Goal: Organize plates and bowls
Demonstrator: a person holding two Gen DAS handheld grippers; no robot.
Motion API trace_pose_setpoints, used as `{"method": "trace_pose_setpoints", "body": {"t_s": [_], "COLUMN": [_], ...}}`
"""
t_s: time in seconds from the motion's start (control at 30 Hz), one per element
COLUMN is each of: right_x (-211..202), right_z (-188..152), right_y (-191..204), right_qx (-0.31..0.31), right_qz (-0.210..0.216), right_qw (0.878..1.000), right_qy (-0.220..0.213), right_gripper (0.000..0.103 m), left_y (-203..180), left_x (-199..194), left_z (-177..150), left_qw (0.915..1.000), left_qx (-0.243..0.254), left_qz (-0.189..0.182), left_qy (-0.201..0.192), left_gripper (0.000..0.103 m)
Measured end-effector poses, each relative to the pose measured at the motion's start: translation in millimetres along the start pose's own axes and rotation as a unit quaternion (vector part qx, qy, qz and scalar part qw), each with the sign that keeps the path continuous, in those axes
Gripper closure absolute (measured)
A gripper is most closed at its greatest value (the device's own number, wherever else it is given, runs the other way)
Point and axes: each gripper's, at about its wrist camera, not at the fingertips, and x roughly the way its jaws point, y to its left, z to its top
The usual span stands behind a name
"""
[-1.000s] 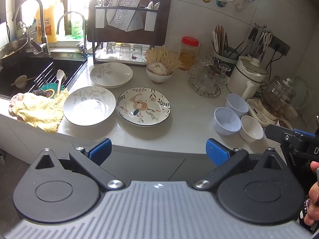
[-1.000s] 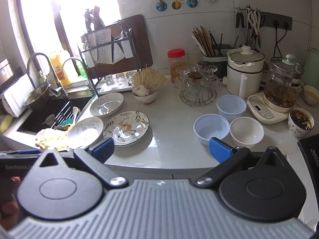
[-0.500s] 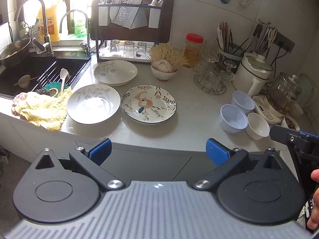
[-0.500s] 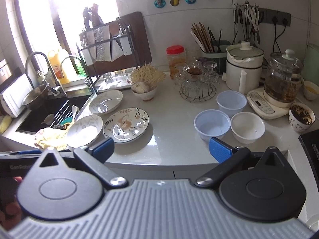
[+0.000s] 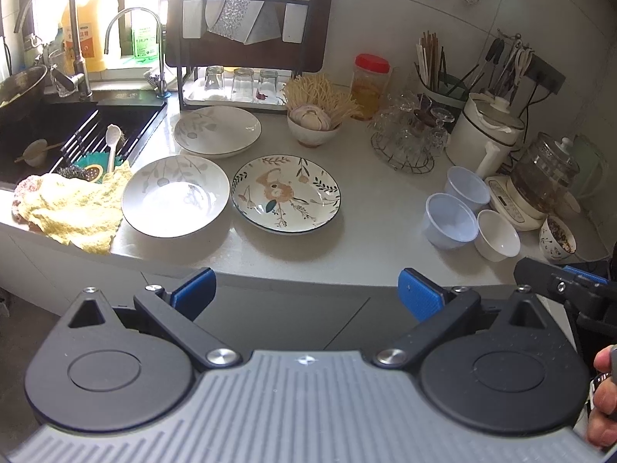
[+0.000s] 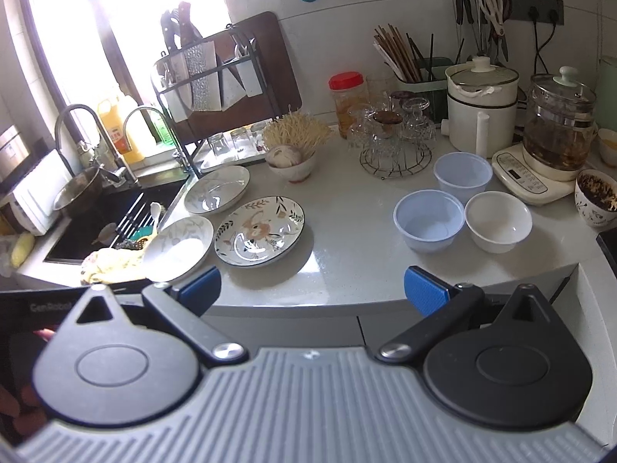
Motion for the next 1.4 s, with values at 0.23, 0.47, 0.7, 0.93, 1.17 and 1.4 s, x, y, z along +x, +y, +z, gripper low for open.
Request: {"method": "trace_pose_setpoints", "body": {"t_s": [0.23, 0.47, 0.7, 0.93, 1.17, 1.4], "right_x": [14.7, 43.9, 87.4, 140.8, 187.7, 239.2], "right_z": [-2.6, 6.8, 19.3, 21.5, 16.0, -4.1], "right_y": [19.4, 44.3, 75.5, 103.4, 129.0, 145.0], "right_qx": [-0.01, 0.01, 0.025, 0.014, 0.04, 0.114], "right_qz": [0.001, -0.01, -0.015, -0.035, -0.039, -0.017], "right_qw": [1.0, 1.0, 1.0, 0.999, 0.997, 0.987], "right_qy": [0.0, 0.003, 0.008, 0.029, 0.052, 0.115], "right_gripper": [0.0, 0.0, 0.0, 0.001, 0.004, 0.024], "left_y": [19.0, 53.8, 100.4, 146.0, 201.8, 248.1], "left_x": [13.6, 40.2, 77.5, 116.4, 171.9, 223.0], "left_z": [16.1, 47.4, 85.8, 111.3, 127.7, 133.5], "left_qw": [0.9996, 0.9991, 0.9986, 0.997, 0.9976, 0.9948], "left_qx": [0.014, 0.031, 0.026, 0.063, 0.062, 0.087], "left_qz": [-0.023, -0.029, -0.044, -0.039, -0.03, -0.039], "left_qy": [-0.005, -0.003, 0.009, -0.022, 0.0, 0.038], "left_gripper": [0.001, 0.001, 0.001, 0.001, 0.001, 0.001]}}
